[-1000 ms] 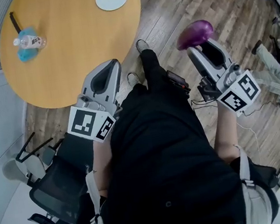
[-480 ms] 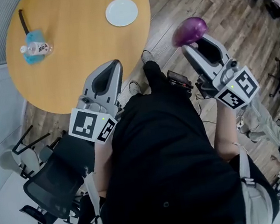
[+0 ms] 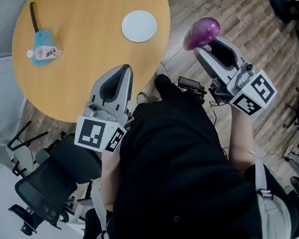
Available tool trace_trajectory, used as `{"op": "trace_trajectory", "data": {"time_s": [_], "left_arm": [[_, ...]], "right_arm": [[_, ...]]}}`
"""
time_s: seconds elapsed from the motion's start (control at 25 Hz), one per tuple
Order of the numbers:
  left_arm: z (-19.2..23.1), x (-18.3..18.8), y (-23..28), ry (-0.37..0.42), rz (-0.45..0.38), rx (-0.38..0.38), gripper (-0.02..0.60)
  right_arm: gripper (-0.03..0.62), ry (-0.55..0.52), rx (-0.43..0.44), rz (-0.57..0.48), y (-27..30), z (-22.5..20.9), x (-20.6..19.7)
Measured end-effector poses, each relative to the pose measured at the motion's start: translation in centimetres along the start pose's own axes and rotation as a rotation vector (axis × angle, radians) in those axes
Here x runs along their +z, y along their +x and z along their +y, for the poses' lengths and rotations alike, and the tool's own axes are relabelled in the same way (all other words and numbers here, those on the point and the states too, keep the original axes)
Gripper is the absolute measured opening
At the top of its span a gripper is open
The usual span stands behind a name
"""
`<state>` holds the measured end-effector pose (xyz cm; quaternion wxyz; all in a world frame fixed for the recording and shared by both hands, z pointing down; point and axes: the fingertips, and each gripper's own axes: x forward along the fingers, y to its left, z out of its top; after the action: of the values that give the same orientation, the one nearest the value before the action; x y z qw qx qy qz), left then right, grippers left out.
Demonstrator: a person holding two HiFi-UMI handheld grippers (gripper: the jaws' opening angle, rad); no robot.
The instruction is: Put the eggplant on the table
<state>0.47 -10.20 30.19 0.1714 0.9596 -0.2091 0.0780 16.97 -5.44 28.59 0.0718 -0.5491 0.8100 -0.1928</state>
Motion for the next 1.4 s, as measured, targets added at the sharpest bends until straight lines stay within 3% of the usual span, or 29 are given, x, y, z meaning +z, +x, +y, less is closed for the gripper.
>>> {"op": "trace_trajectory", "data": {"time_s": [0.56, 0.92, 1.04, 1.4], "left_arm": [[0.6, 0.0, 1.7, -0.071, -0.016, 0.224, 0.012], [1.7, -0.8, 0.7, -0.113, -0.019, 0.334, 0.012], [2.1, -0.7, 0.0, -0.125, -0.038, 0.359, 0.012], [4.0, -0.6, -2.0, -0.141, -0.077, 0.374, 0.012]], "right_arm": [[0.172, 0.018, 0.208, 0.091, 5.1, -4.2, 1.2], [0.172, -0.005, 0.216, 0.177, 8.4, -5.5, -1.0], [0.172, -0.054, 0.227, 0.215, 10.1, -5.0, -1.6], [0.172, -0.356, 0.206, 0.332, 12.9, -3.0, -3.5]]}}
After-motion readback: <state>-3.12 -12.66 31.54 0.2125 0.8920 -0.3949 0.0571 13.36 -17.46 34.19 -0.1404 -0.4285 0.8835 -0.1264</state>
